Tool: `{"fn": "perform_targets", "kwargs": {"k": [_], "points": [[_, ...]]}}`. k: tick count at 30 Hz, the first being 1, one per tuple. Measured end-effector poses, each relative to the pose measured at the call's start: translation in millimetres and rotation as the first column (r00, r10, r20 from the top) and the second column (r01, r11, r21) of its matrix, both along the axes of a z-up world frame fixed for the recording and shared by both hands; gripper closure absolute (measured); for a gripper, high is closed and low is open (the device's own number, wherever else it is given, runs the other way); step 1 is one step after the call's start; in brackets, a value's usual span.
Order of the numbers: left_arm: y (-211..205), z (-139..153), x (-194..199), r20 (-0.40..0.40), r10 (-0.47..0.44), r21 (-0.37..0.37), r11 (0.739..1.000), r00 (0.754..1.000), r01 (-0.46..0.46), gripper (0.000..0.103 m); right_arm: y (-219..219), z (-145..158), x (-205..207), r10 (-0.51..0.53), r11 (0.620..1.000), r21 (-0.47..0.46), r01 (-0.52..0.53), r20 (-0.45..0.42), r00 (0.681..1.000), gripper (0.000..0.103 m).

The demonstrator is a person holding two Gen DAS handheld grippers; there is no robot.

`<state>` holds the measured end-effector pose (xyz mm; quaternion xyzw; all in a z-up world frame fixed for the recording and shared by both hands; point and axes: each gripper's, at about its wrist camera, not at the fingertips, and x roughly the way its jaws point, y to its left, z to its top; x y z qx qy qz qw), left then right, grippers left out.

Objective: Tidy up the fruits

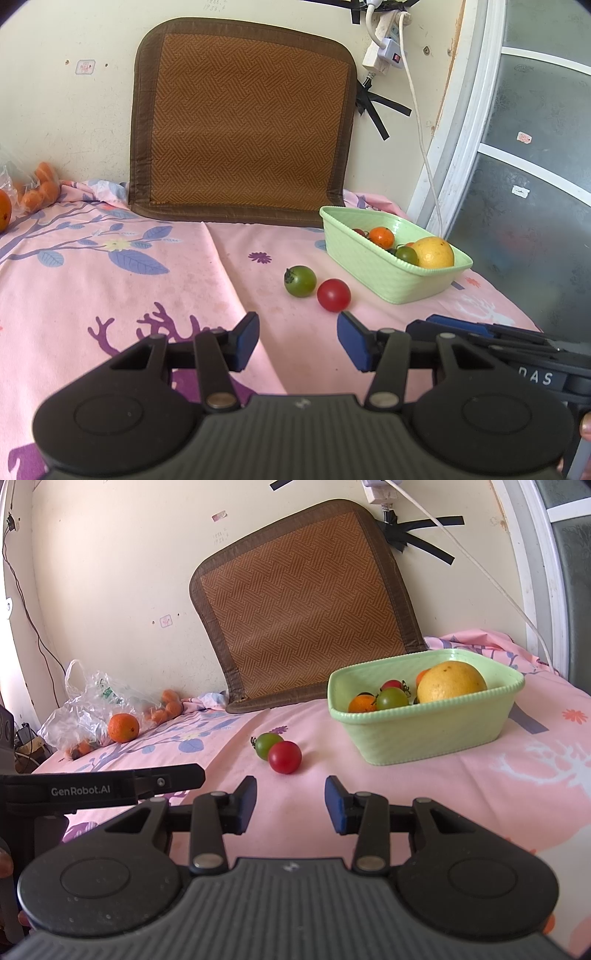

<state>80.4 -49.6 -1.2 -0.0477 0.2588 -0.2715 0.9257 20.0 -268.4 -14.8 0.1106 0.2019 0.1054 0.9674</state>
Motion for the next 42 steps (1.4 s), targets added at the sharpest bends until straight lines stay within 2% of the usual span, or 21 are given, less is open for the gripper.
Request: {"fn": "perform_targets", "kwargs": {"k": [42], "points": [[0.7, 0.4, -0.2, -0.007, 0.004, -0.005, 1.000, 1.000, -0.004, 0.055, -0.5, 0.1, -0.6, 0.003, 1.000, 0.008, -0.004, 0.007, 1.000, 0.059]]}}
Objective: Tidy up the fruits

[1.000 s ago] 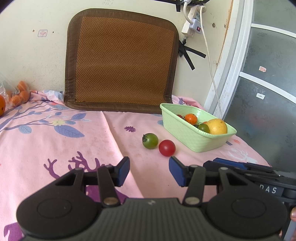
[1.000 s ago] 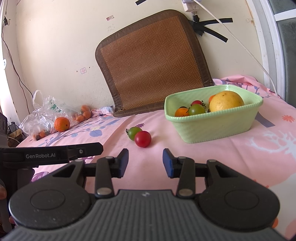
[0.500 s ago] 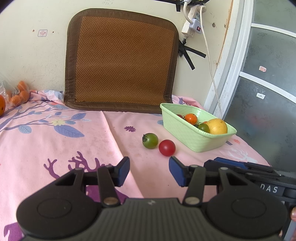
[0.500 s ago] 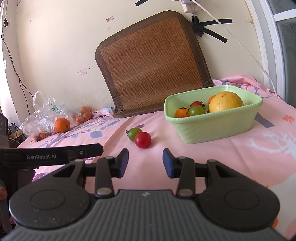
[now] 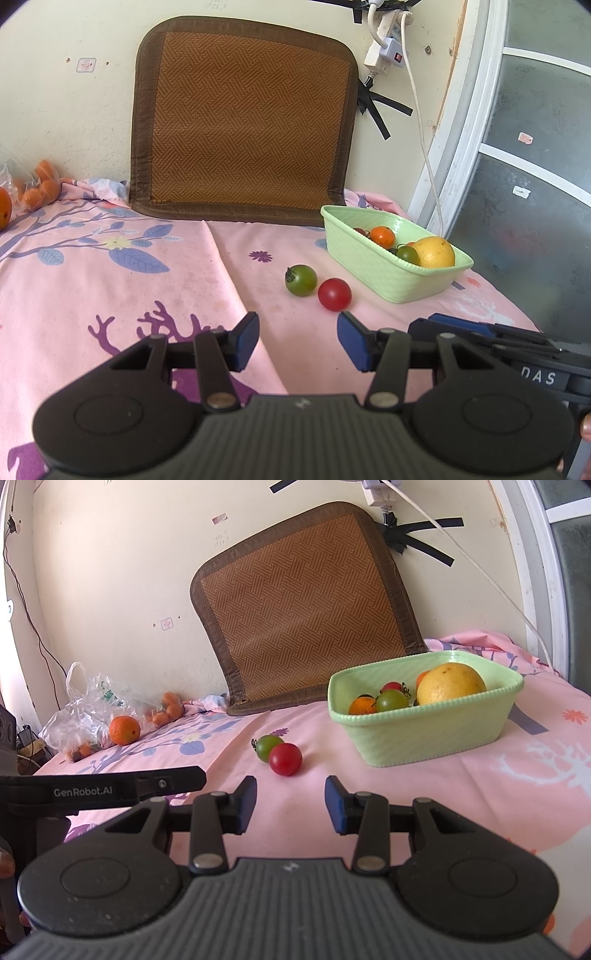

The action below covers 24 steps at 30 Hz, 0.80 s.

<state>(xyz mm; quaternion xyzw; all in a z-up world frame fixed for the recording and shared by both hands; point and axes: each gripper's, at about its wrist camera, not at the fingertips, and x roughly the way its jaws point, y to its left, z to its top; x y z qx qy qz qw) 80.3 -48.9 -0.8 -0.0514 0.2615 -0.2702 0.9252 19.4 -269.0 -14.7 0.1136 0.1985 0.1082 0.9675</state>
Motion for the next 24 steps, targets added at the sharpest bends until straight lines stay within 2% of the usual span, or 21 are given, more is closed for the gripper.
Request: {"fn": "perform_targets", "kwargs": {"k": [18, 24], "points": [[0, 1, 1, -0.002, -0.001, -0.001, 1.000, 1.000, 0.001, 0.055, -1, -1, 1, 0.001, 1.000, -0.002, -0.001, -0.002, 1.000, 0.059], [10, 0, 18, -0.088, -0.036, -0.078, 0.996, 0.995, 0.029, 0.055, 5, -2, 6, 0.007, 0.998, -0.057, -0.008, -0.029, 1.000, 0.059]]}}
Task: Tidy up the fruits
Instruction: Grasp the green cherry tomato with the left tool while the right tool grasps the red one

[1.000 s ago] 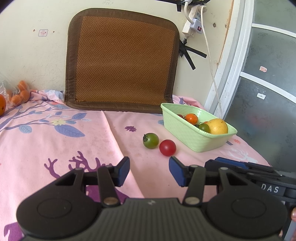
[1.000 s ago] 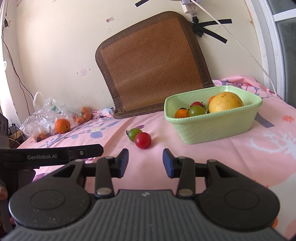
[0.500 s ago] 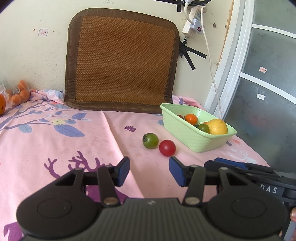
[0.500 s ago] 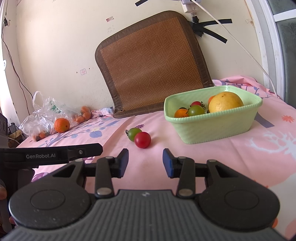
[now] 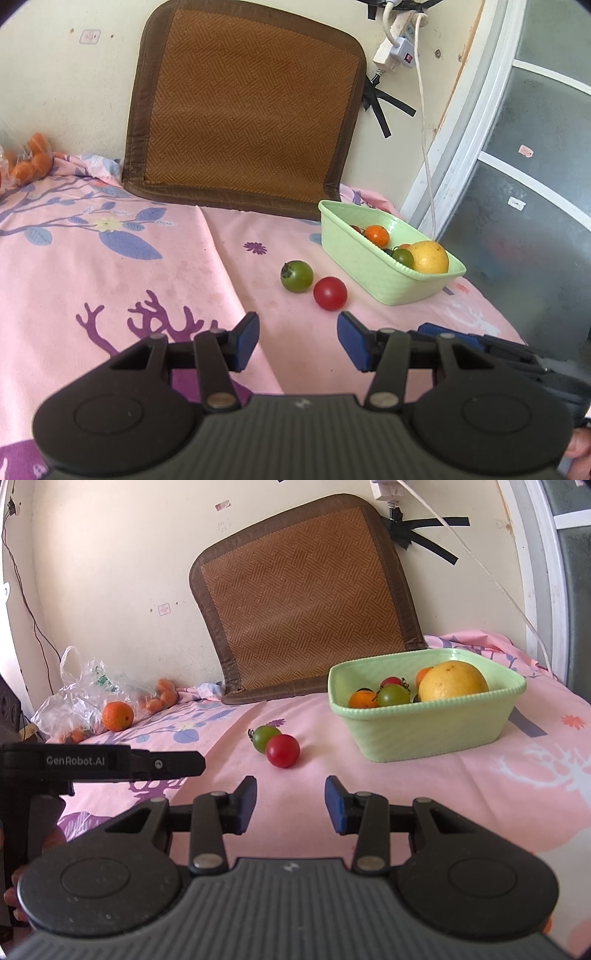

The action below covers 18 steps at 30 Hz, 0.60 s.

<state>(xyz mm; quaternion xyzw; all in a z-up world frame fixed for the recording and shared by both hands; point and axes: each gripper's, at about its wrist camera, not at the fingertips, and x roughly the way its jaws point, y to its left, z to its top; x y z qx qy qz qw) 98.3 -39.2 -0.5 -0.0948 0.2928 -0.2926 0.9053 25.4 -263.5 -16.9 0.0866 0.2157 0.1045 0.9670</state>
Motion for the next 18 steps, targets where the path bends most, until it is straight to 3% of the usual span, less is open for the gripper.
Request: {"fn": "perform_targets", "kwargs": {"k": [5, 12, 13, 15, 18], "points": [[-3, 7, 24, -0.036, -0.047, -0.029, 0.999, 0.998, 0.046, 0.055, 14, 4, 14, 0.042, 0.995, -0.089, -0.042, 0.000, 0.999, 0.059], [-3, 12, 63, -0.085, -0.034, -0.075, 0.997, 0.996, 0.028, 0.055, 37, 2, 74, 0.063, 0.966, -0.247, -0.076, -0.063, 0.996, 0.060], [-4, 13, 65, -0.083, -0.033, -0.073, 0.997, 0.996, 0.027, 0.055, 39, -1, 81, 0.060, 0.959, -0.272, -0.080, -0.081, 0.995, 0.068], [-6, 14, 70, -0.085, -0.040, -0.065, 0.997, 0.996, 0.035, 0.055, 38, -3, 87, 0.074, 0.959, -0.265, -0.100, -0.106, 0.992, 0.072], [-19, 14, 73, -0.074, -0.061, -0.027, 0.998, 0.995, 0.059, 0.055, 33, -4, 76, 0.084, 0.952, -0.285, -0.109, -0.100, 0.992, 0.073]]}}
